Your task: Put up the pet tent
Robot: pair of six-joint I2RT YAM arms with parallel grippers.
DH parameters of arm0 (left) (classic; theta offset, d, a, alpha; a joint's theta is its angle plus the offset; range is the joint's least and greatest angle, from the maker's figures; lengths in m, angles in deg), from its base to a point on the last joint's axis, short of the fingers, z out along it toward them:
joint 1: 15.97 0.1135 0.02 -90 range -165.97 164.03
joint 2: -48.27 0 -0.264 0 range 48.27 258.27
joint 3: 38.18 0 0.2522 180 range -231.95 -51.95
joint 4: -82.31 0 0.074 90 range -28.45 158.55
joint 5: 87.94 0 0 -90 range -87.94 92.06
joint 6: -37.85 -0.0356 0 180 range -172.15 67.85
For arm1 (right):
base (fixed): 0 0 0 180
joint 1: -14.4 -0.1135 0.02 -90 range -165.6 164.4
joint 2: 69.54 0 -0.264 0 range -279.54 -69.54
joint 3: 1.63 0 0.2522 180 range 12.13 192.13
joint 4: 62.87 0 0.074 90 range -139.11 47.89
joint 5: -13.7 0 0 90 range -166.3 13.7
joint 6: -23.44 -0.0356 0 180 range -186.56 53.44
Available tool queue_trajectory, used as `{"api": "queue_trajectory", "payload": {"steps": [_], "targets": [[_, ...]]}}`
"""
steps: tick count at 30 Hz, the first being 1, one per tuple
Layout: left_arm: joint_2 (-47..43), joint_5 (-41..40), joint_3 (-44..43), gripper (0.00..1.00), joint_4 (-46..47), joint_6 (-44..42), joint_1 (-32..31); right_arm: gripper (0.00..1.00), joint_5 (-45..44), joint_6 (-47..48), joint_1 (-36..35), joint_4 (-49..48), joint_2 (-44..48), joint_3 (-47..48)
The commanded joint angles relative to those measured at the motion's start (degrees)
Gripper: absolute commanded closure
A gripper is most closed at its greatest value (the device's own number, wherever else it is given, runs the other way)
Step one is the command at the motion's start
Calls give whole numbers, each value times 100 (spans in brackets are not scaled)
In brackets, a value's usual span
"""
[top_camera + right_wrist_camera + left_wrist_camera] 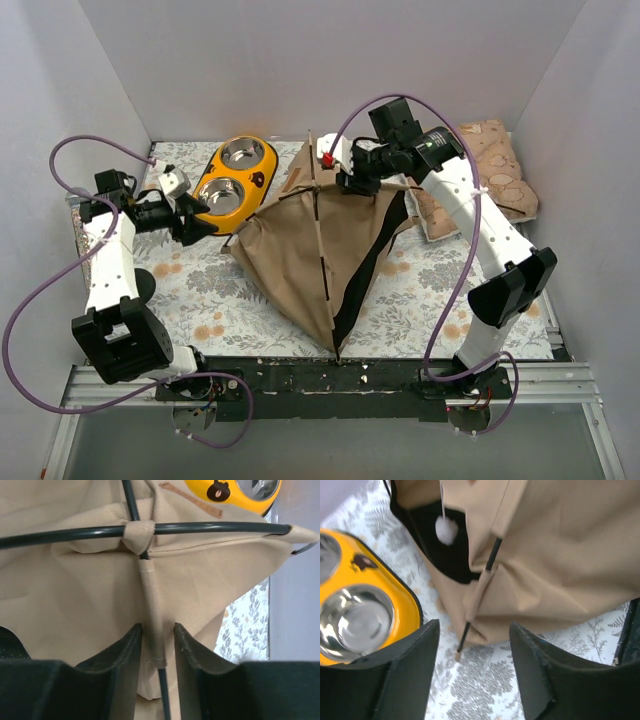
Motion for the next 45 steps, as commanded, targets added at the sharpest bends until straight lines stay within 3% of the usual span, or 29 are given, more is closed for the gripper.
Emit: {"api": "queue_trajectory", "payload": {"steps": [1,5,9,14,20,24,38,45], "targets": [[183,701,-595,47,-248,-299,-69,55,-43,-884,-67,363,-193,792],[420,648,-885,49,-153,-143,-455,39,27,-1675,-67,-22,202,565],[509,604,-1026,52,496,480,-956,35,115,-2220,-67,-435,432,476],[456,604,-1062,58,1165,1131,-1466,38,528,-3336,-163,-734,256,1039],[307,551,-1070,64,1727,1536,-1818,41,590,-4655,-611,-1402,335,723],[237,490,-974,65,2114,1808,-2176,41,520,-5007,-981,-1893,396,188],[87,86,-640,68,2581,1949,-2741,46,617,-5808,-1174,-2765,212,-648],[201,24,-675,78,2581,1941,-2829,48,616,-6054,-1201,-3003,107,-745]]}}
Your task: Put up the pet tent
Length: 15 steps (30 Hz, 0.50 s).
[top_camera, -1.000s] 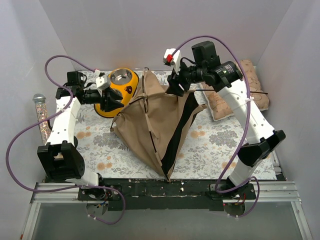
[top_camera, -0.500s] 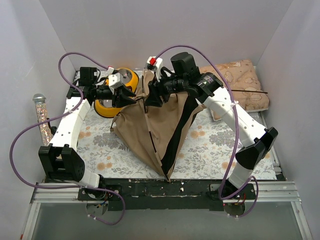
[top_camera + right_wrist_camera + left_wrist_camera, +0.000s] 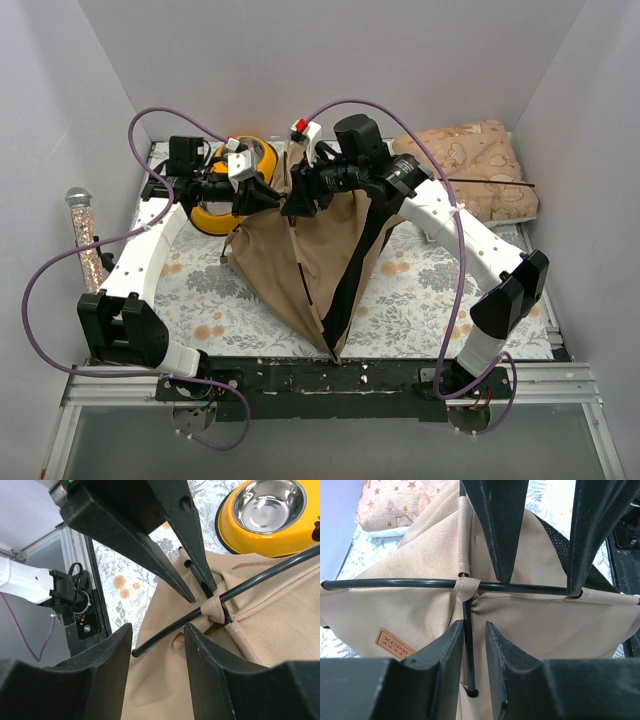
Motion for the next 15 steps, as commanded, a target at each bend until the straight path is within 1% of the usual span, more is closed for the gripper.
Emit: {"api": "queue_trajectory", "payload": {"steps": [1,4,7,8,11,12,13,15], "targets": [[-151,-52,-28,81,83,11,-73,48,101,-262,-40,-485,-84,15],[-151,-79,-2,100,83,28,-91,54,92,-306,-40,-415,-136,50],[-203,-184,51,100,21,20,-91,61,13,-315,-40,-345,-128,51],[-221,-228,77,100,-14,2,-91,65,-31,-341,-40,-318,-128,51],[-256,-290,112,100,-329,-217,-91,85,-66,-350,-31,-274,-102,24],[-273,-316,113,100,-444,-313,-91,93,-75,-341,-40,-291,-84,7],[-282,-342,147,100,-549,-384,-91,99,-75,-350,-14,-292,-49,-2],[-335,-404,218,100,-690,-481,-65,99,-75,-420,47,-353,21,-20]]}}
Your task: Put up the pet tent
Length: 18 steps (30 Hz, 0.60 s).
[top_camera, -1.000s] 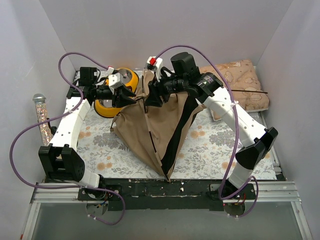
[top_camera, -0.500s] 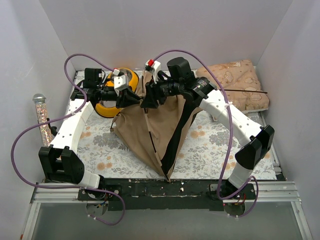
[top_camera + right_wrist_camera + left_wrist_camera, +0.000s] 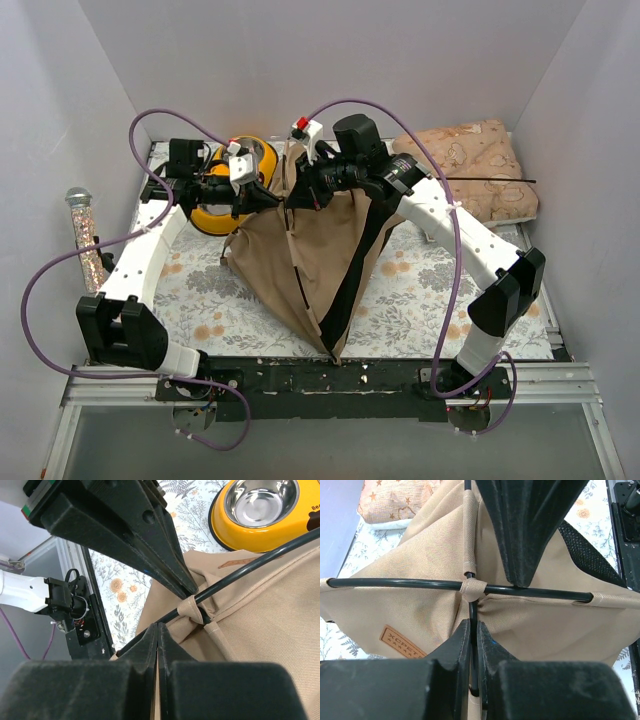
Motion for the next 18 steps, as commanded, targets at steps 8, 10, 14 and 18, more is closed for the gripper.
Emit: {"api": "queue_trajectory", "payload": {"steps": [8,10,14,18], "targets": [[-443,-390,368,100,-779,-539,131,99,140,-185,590,-492,649,-350],[-399,-416,324,100,-841,-575,148,99,157,-158,713,-606,842,-614],[-347,-364,245,100,-605,-285,149,97,849,-263,679,-589,782,-502],[-311,-267,218,100,-358,32,140,78,825,-745,310,-992,790,-659]]}}
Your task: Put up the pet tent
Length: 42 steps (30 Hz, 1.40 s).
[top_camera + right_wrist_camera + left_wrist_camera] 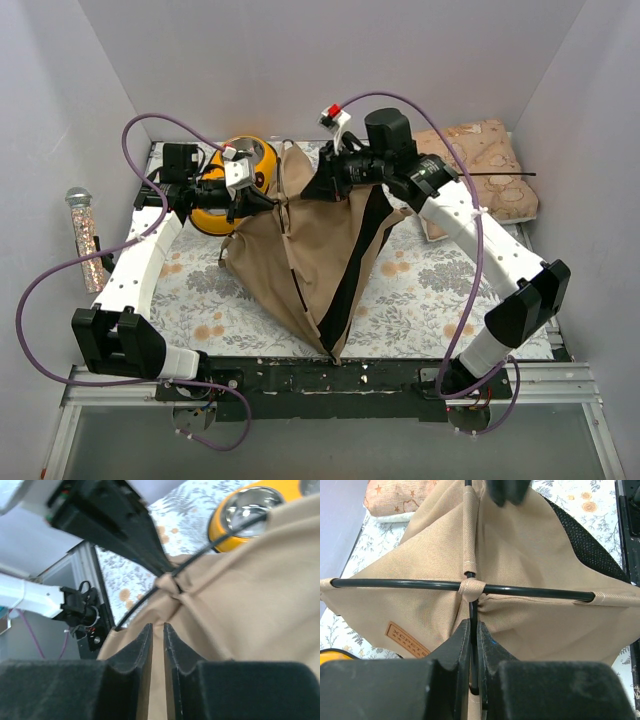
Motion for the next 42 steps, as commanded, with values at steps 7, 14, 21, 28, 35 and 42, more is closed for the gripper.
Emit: {"api": "queue_trajectory", "payload": {"steps": [7,14,21,28,35,42], "targets": [[-34,-197,92,100,82,625,-13,53,-247,-693,-629,-23,-684,756],[-271,-364,311,100,435,1022,-49,54,-1205,-694,-1077,118,-738,731],[-359,-364,364,100,330,908,-49,98,-1602,-729,-1210,119,-624,607],[-447,-452,619,100,-109,320,144,99,-1814,-887,-780,127,-220,520],[-429,-593,540,100,-988,-586,364,99,-1972,-975,-121,-40,264,203],[-368,-610,312,100,-1621,-1069,907,99,-2199,-835,346,-338,931,-586]]}}
